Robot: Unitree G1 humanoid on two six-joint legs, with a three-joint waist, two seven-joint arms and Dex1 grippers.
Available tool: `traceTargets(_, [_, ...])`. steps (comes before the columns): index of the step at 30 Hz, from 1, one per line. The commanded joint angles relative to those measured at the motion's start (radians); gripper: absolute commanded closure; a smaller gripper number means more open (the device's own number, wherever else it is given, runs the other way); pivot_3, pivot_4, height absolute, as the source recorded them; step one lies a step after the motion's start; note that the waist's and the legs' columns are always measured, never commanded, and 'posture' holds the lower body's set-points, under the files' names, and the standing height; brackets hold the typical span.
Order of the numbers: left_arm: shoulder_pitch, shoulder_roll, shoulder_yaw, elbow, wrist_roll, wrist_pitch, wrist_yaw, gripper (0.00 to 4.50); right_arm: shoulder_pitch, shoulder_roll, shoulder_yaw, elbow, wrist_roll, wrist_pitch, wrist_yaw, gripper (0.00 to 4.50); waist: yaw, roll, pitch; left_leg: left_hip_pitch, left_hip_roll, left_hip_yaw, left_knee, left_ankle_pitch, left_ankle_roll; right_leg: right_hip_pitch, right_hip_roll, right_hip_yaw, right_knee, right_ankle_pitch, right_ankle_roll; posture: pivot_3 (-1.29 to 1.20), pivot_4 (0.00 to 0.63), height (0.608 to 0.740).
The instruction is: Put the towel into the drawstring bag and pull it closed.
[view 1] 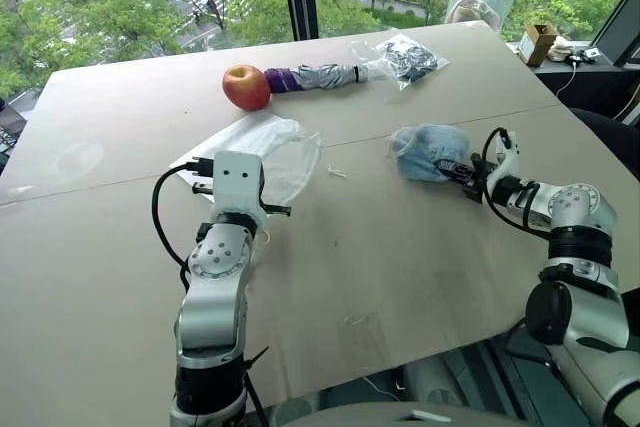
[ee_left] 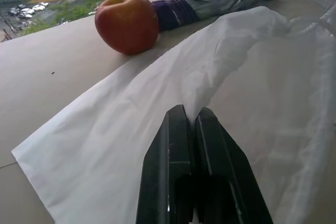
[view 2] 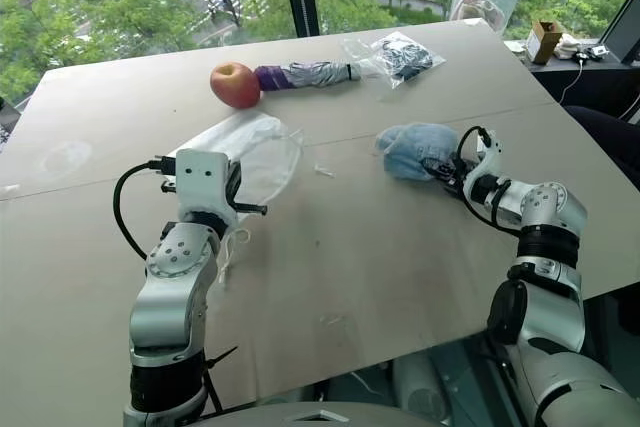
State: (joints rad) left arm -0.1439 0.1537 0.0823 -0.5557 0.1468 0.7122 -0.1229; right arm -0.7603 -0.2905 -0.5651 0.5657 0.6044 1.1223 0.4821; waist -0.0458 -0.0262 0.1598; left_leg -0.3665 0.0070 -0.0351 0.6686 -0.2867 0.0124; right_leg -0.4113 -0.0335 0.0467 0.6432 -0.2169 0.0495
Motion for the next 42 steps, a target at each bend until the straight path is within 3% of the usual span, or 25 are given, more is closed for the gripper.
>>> traceTargets(1, [-0.018, 0.013, 0.028, -0.001, -0.041, -0.018, -0.018, 4.5, -0.007, 0.034, -0.02, -0.047, 0.084, -0.009, 0.023, 4.46, -0.001, 0.0, 0.0, 0.0, 0.0, 0.0, 0.0, 0.0, 0.0, 0.0, 0.0, 0.0, 0.0, 0.0, 0.0, 0.0, 0.15, 0.74])
traceTargets(7, [-0.055, 0.057, 0.056, 0.058, -0.072, -0.031, -0.033, 4.5, 0.047, 0.026, 0.042, -0.324, 0.304, 0.176, 0.184, 4.46, 0.008, 0.005, 0.003, -0.006, 0.0, -0.002, 0.0, 0.0, 0.0, -0.003, 0.0, -0.004, 0.0, 0.0, 0.0, 0.0, 0.15, 0.74])
traceTargets(17, [-0.067, 0.109, 0.086, 0.048, -0.206, -0.028, -0.137, 4.5, 0.189, 0.017, 0.333, -0.636, 0.37, 0.178, 0.309, 4.46, 0.01, 0.006, 0.003, -0.014, -0.001, -0.006, 0.0, 0.0, 0.0, -0.008, -0.003, -0.009, -0.002, 0.0, 0.0, 0.0, 0.15, 0.74])
traceTargets(25, [-0.048, 0.15, 0.1, -0.009, -0.324, 0.016, -0.202, 4.5, 0.182, 0.024, 0.457, -0.651, 0.333, 0.066, 0.349, 4.46, 0.009, 0.006, 0.003, -0.013, -0.002, -0.007, 0.001, 0.0, 0.0, -0.008, -0.002, -0.009, -0.001, 0.0, 0.0, 0.0, 0.15, 0.74])
traceTargets(29, [-0.065, 0.148, 0.139, -0.043, -0.415, 0.077, -0.217, 4.5, 0.184, 0.044, 0.551, -0.604, 0.187, -0.102, 0.323, 4.46, 0.009, 0.006, 0.003, -0.013, -0.002, -0.006, 0.001, 0.0, -0.001, -0.008, -0.002, -0.009, -0.001, 0.0, 0.0, 0.0, 0.15, 0.74])
traceTargets(42, [-0.043, 0.229, 0.106, -0.075, -0.551, 0.128, -0.278, 4.5, 0.1, 0.208, 0.652, -0.467, -0.023, -0.234, 0.113, 4.46, 0.008, 0.006, 0.004, -0.013, -0.002, -0.013, 0.0, 0.001, -0.002, -0.009, -0.002, -0.009, -0.001, 0.0, 0.0, 0.0, 0.15, 0.74])
